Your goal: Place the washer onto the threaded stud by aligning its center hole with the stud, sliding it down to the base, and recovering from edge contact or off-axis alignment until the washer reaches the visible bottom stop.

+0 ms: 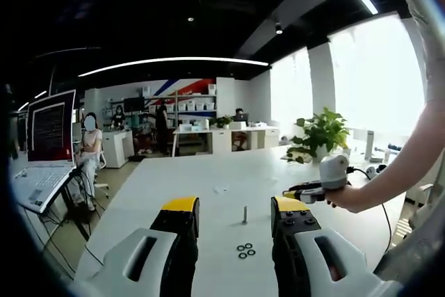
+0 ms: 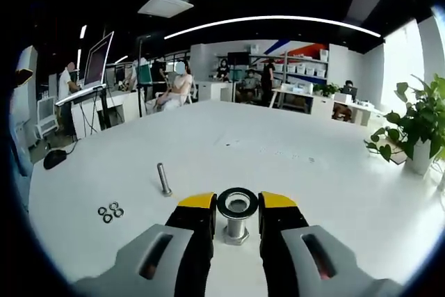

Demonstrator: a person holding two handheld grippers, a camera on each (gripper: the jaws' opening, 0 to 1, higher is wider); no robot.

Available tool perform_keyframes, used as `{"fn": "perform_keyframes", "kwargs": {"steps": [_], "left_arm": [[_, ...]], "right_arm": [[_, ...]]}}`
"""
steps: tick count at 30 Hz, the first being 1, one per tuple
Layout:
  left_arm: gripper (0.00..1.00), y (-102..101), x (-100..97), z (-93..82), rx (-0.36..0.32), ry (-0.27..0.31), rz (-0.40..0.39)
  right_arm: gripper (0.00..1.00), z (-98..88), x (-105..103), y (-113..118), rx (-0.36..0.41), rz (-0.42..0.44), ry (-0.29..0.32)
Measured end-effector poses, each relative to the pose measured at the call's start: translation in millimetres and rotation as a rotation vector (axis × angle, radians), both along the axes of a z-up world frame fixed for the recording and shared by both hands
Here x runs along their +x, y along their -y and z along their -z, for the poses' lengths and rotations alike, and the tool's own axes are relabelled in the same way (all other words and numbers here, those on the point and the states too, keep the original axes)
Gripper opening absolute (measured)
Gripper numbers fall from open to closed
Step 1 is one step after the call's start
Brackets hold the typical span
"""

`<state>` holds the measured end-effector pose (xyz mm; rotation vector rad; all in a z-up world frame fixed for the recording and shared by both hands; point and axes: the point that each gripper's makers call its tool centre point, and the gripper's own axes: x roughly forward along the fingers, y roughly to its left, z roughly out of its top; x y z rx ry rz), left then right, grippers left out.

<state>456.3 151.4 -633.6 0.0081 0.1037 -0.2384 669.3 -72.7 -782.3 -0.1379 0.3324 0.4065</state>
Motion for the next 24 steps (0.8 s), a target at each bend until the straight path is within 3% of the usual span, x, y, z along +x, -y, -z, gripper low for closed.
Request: {"fn": "perform_keyframes", "kwargs": {"steps": [19,21,22,24], "left_arm": [[0.4,-0.9,-0.4,2.3,0.0,-0.004,-0.006],[0.4,-1.1,-0.3,2.7,0.0,-0.005,-0.006],[0.4,-1.0,-0.2,2.8,0.0,-0.005,-0.006],[0.4,-0.6,-0.1,2.9,-0.001,-0.005,-0.005]], "right_arm": [[0.25,8.5,2.9,-1.5,-0.007,0.0,-0.031],[0.15,11.1,4.4,5.6,0.022,0.054,-0.052],[0.09,12.5,3.1,-8.1,0.033,-0.051,-0.064],[0.03,11.0,3.2,-3.9,-0.072,-0.041,-0.037]]}}
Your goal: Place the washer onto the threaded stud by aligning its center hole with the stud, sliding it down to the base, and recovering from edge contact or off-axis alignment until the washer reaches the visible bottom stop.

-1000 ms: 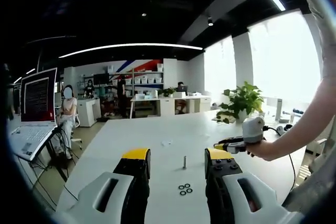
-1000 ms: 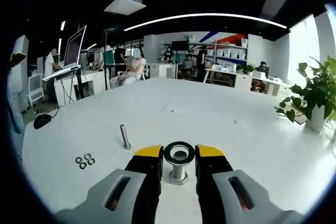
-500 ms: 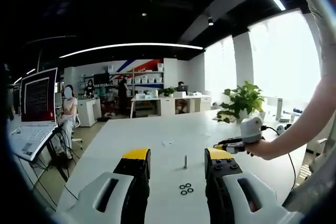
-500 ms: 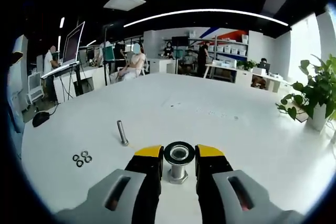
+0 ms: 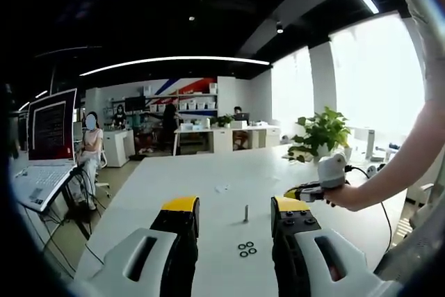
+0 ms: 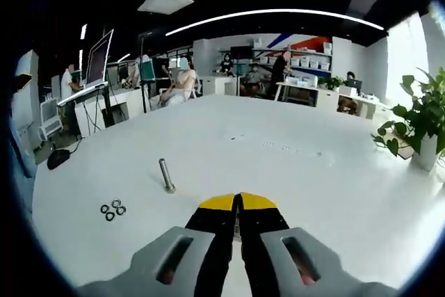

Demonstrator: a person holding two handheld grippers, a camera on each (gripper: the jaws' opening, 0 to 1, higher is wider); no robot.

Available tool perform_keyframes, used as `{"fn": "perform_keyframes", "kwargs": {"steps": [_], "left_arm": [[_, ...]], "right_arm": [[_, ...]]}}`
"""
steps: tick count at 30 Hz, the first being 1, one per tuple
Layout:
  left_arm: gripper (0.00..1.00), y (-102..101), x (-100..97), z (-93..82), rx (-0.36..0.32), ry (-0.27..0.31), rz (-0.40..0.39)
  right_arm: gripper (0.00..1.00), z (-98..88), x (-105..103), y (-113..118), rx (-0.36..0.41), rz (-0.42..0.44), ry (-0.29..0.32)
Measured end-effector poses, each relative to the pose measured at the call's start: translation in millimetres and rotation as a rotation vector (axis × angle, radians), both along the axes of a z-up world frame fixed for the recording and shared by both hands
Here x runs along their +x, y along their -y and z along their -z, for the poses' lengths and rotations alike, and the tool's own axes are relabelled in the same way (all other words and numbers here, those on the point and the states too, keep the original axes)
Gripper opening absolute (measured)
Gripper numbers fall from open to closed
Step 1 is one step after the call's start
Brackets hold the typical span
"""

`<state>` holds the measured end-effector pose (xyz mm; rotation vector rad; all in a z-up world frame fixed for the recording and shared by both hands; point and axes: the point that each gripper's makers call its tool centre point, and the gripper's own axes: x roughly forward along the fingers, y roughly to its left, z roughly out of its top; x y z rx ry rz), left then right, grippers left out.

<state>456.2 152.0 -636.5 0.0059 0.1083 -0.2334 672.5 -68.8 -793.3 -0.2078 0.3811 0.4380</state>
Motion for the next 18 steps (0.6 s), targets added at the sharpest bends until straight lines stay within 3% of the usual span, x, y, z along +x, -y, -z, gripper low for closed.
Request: {"fn": "perform_keyframes", "kwargs": {"steps": [1,2,4,6,7,9,18], "left_arm": [[0.4,-0.1,0.1,-0.2,0.002,0.002,-0.001],[0.4,-0.2,0.4,-0.4,-0.003,0.002,-0.002],[0.4,-0.6,0.7,-0.5,-0.003,0.004,-0.004],[0.4,0.7,0.8,0.3,-0.004,0.0,-0.001],[0.4,1.1,0.6,0.7,-0.001,0.0,0.0],[0.4,0.7,0.3,1.7,-0.002,-0.001,0.0],[0.4,0.1,-0.1,3.1,-0.005,-0.004,-0.006]], "right_arm": [[0.04,-4.1,1.1,-1.5,-0.02,-0.003,0.038],[0.04,-1.0,-1.7,0.8,-0.006,0.025,0.012],[0.05,-3.1,-2.6,2.4,0.044,0.043,0.01],[0.1,-4.4,-3.1,5.2,0.043,0.06,0.023],[0.1,-1.9,-4.9,3.9,0.072,0.066,-0.001],[0.11,-3.1,-4.1,5.8,0.049,0.062,0.014],[0.18,-2.3,-2.3,8.8,0.082,0.075,0.004]]}}
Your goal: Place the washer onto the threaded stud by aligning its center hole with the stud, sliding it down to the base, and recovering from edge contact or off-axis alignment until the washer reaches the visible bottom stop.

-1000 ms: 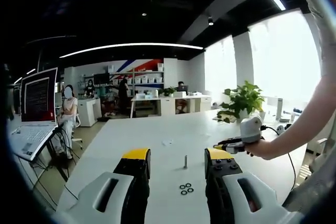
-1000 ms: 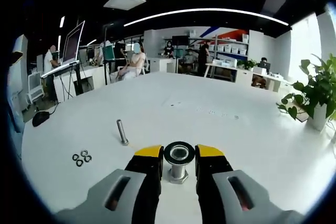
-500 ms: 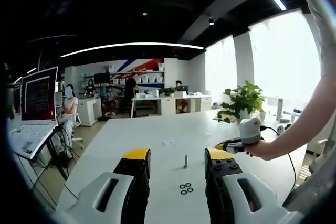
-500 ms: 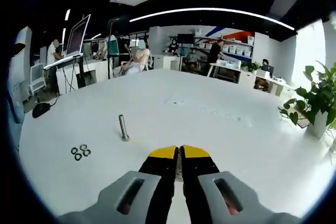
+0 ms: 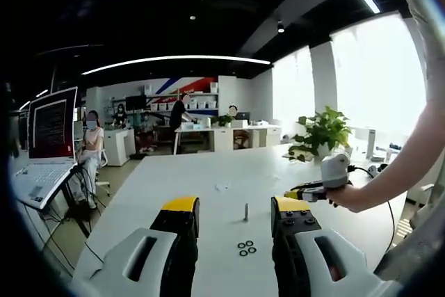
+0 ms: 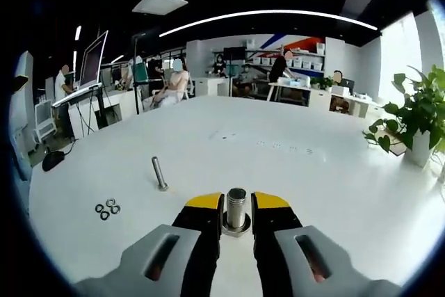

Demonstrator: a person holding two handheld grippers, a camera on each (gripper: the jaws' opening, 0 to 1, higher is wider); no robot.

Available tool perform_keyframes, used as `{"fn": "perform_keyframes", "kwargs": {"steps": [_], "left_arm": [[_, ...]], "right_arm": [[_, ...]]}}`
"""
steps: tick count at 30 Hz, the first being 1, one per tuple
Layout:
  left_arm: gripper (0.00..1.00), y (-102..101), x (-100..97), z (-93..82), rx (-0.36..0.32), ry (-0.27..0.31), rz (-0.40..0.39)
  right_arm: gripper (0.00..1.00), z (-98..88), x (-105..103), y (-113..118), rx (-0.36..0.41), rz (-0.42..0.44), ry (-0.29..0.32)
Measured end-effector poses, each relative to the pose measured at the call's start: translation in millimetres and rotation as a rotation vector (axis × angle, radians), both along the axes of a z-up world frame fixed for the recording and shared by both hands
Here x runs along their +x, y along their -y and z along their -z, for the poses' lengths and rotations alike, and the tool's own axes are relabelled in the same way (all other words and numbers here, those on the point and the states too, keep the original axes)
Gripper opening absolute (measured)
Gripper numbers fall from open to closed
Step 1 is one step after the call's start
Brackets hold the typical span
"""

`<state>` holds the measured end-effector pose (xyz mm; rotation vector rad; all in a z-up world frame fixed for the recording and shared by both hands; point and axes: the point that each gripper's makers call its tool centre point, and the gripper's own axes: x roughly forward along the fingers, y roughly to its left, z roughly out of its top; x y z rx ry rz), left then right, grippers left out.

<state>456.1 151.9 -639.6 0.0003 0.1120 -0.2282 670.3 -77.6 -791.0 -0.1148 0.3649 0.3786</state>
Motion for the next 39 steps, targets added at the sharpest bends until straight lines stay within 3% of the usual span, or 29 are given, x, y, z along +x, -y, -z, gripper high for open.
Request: {"fn": "perform_keyframes", "kwargs": {"steps": [18,39], "left_arm": [[0.4,-0.8,-0.9,-0.9,0.0,0.004,-0.003],[0.4,-0.5,-4.1,-3.0,-0.007,0.012,-0.006]], "right_arm": [[0.23,-6.3,-2.2,3.3,0.038,0.019,0.02],[0.29,-18.0,-18.6,14.3,0.076,0.046,0.054]]}}
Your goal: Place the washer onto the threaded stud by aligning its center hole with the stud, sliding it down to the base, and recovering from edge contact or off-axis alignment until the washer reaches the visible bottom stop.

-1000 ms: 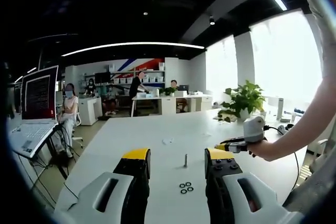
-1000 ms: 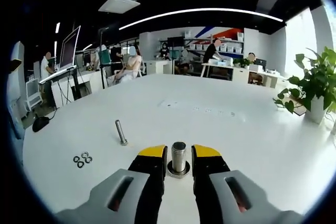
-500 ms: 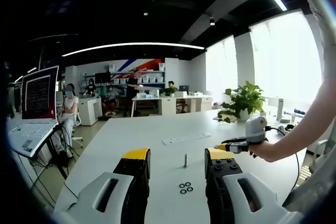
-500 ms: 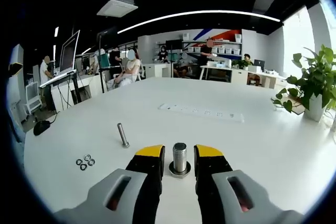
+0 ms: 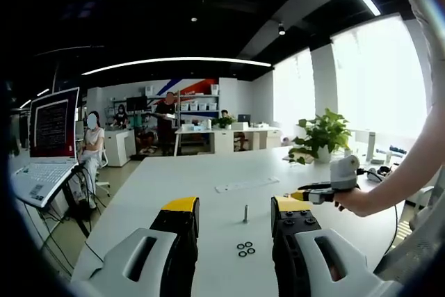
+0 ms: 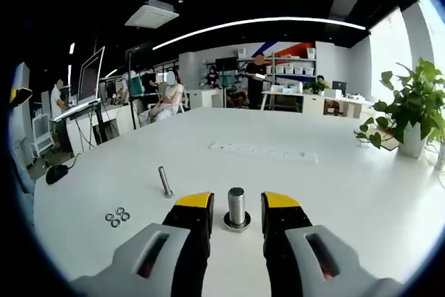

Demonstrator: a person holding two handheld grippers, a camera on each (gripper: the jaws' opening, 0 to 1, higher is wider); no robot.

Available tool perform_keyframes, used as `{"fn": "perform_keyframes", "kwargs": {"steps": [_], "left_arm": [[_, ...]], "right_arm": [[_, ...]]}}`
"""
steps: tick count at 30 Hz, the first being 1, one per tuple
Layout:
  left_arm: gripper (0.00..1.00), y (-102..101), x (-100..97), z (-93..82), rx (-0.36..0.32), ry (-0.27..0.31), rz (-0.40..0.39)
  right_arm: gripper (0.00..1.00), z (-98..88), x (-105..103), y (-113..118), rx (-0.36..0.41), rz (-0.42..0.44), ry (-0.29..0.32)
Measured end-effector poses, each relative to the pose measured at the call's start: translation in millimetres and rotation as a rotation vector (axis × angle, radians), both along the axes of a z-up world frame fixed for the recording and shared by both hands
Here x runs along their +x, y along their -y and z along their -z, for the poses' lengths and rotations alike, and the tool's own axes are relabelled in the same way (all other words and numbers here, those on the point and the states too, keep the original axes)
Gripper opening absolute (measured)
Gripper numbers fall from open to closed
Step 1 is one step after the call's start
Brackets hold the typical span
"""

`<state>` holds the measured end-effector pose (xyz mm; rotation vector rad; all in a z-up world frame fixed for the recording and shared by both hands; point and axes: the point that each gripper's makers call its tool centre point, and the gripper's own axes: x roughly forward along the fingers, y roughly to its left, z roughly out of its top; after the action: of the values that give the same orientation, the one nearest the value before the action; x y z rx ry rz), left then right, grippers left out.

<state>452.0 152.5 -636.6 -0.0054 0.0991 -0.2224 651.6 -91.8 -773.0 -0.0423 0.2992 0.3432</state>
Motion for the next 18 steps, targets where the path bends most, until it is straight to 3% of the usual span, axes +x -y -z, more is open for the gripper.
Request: {"fn": "perform_keyframes", "kwargs": {"steps": [18], "left_arm": [[0.4,0.8,-3.7,-11.5,-0.008,0.023,0.006]], "right_arm": [[0.31,-8.3,-35.6,12.1,0.016,0.026,-0.006]]}}
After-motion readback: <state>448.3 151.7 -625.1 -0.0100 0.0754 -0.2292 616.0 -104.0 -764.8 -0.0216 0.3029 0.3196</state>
